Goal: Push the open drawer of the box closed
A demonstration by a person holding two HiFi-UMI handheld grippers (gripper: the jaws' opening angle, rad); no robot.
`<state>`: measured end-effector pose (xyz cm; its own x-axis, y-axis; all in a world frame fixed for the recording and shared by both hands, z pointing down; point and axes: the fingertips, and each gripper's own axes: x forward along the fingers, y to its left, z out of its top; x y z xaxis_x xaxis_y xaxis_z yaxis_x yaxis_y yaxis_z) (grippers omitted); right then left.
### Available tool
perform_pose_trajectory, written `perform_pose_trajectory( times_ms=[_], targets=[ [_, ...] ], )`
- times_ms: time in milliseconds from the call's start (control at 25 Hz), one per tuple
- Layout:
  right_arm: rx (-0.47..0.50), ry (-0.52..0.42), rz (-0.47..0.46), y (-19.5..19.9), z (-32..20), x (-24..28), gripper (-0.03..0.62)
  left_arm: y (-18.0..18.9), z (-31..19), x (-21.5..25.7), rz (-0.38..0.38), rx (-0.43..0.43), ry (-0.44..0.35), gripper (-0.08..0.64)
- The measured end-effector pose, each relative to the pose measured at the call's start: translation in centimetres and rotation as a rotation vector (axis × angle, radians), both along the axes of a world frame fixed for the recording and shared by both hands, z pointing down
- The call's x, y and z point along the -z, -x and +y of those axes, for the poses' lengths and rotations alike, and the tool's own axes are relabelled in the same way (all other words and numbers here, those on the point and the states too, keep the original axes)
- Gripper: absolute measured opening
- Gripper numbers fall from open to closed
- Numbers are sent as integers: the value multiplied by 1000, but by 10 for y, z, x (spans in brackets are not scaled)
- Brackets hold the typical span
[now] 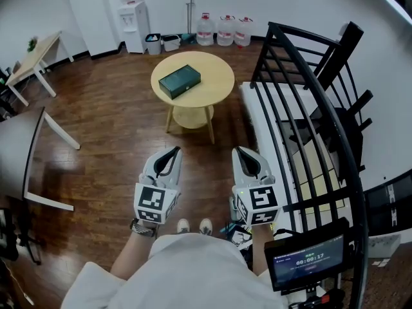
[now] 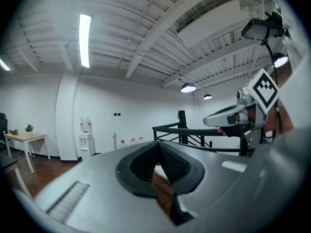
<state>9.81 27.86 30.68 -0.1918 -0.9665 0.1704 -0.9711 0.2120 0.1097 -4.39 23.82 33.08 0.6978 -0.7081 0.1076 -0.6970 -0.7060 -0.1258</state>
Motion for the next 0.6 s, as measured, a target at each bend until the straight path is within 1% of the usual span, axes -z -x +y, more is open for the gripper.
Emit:
perform_pose_trajectory(
  times_ms=[200, 600],
  targets=[
    [-36, 12, 49, -1, -2, -2, 3, 5, 2, -4, 0, 4, 7, 6],
    [-4, 1, 43, 13, -10, -2, 3, 12, -5, -6, 5, 12, 7, 6]
  ],
)
